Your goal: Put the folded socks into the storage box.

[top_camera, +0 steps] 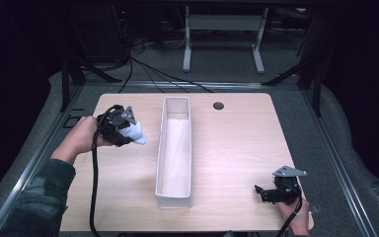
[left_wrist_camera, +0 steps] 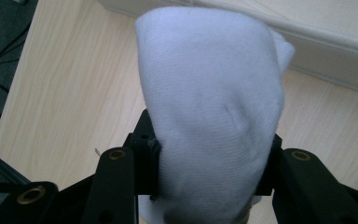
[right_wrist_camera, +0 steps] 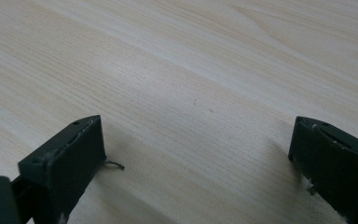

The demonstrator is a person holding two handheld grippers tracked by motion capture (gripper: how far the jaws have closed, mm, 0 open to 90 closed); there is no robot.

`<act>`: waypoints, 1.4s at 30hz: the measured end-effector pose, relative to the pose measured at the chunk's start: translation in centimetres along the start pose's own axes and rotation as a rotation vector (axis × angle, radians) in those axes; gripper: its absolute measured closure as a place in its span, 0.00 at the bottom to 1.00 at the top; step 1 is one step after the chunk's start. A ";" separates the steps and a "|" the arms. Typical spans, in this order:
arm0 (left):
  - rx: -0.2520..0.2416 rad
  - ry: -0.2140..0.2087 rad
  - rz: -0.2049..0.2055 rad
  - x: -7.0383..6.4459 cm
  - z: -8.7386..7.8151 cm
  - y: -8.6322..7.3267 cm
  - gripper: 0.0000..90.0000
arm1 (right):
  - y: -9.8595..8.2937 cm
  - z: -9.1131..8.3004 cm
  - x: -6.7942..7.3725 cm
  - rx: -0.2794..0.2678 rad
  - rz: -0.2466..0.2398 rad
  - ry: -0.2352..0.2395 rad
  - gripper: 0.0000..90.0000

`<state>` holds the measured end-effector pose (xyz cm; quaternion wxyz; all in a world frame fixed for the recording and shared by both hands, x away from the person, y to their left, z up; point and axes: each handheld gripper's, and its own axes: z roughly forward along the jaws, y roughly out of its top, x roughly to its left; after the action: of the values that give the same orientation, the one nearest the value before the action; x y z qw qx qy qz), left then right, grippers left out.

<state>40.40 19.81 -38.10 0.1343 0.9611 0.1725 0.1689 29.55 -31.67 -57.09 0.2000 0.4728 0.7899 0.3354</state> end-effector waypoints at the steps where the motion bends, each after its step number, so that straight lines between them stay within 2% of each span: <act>1: -0.002 0.000 0.009 0.0 -0.2 0.4 0.63 | 0.0 0.0 0.0 0.000 0.000 0.000 0.03; 20: -0.022 -0.005 0.074 -0.7 -0.5 3.9 0.63 | 0.0 0.0 0.0 0.000 0.000 0.000 0.03; 28: -0.031 -0.017 0.097 -1.2 -0.3 5.3 0.63 | 0.0 0.0 0.0 0.000 0.000 0.000 0.03; 29: -0.027 -0.015 0.111 -1.3 -0.2 5.7 0.63 | 0.0 0.0 0.0 0.000 0.000 0.000 0.03; 33: -0.026 -0.022 0.126 -1.5 0.1 6.3 0.63 | 0.0 0.0 0.0 0.000 0.000 0.001 0.03; 42: -0.035 -0.037 0.141 -2.1 0.7 7.6 0.63 | 0.0 0.0 0.0 -0.001 0.000 0.001 0.03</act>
<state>40.98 12.04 -36.88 0.1418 0.9713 0.0986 0.1633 29.56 -31.67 -57.09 0.1997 0.4724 0.7900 0.3360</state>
